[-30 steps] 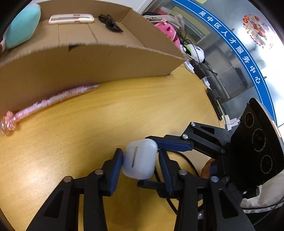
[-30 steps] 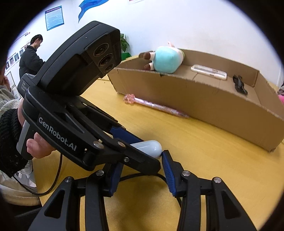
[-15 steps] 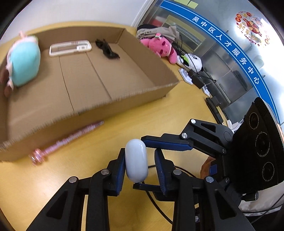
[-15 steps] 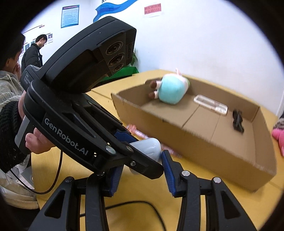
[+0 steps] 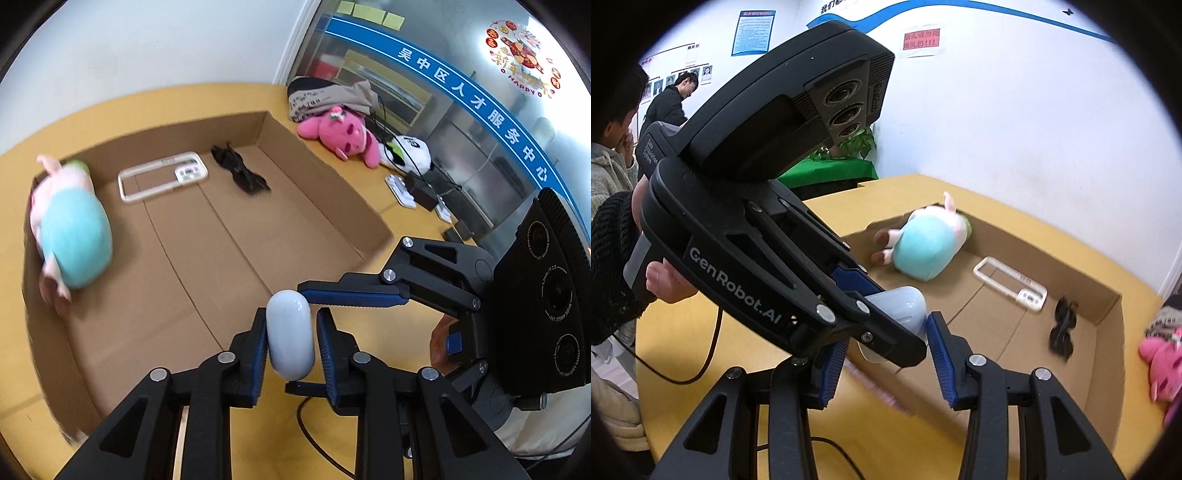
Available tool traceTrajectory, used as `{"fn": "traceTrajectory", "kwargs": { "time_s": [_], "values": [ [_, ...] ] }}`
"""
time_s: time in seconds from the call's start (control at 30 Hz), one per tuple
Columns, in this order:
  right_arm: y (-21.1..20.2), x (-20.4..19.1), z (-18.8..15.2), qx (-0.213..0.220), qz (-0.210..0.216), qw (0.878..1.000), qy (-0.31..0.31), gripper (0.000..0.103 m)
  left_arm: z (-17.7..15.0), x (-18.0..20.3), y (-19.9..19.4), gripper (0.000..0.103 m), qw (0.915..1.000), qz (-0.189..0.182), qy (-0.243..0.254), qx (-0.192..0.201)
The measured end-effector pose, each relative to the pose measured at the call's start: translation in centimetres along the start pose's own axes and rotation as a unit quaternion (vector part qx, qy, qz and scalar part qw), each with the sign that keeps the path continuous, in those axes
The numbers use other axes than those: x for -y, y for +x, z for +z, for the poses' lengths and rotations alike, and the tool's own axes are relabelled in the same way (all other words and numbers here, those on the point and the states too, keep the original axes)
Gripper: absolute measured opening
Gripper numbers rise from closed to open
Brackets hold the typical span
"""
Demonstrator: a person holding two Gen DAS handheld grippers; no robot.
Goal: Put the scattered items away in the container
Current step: 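Lift the earbuds case with the left gripper and carry it over the box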
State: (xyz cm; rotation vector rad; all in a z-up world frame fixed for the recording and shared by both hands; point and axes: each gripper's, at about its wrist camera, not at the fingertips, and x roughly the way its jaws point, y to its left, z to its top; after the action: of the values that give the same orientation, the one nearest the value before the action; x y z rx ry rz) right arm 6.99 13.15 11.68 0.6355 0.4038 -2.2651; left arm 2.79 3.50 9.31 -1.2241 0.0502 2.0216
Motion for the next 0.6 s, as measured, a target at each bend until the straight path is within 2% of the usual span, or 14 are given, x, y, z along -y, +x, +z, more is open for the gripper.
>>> {"fn": "traceTrajectory", "kwargs": {
  "time_s": [0.3, 0.6],
  "values": [
    [5.4, 5.6, 4.5, -0.028, -0.006, 0.999, -0.036, 0.042, 7.0, -5.7, 1.7, 0.023, 0.9999, -0.013, -0.004, -0.002],
    [13.0, 13.3, 6.0, -0.092, 0.02, 0.995, -0.025, 0.042, 13.0, -12.0, 7.6, 0.023, 0.9976, -0.038, -0.047, -0.034]
  ]
}}
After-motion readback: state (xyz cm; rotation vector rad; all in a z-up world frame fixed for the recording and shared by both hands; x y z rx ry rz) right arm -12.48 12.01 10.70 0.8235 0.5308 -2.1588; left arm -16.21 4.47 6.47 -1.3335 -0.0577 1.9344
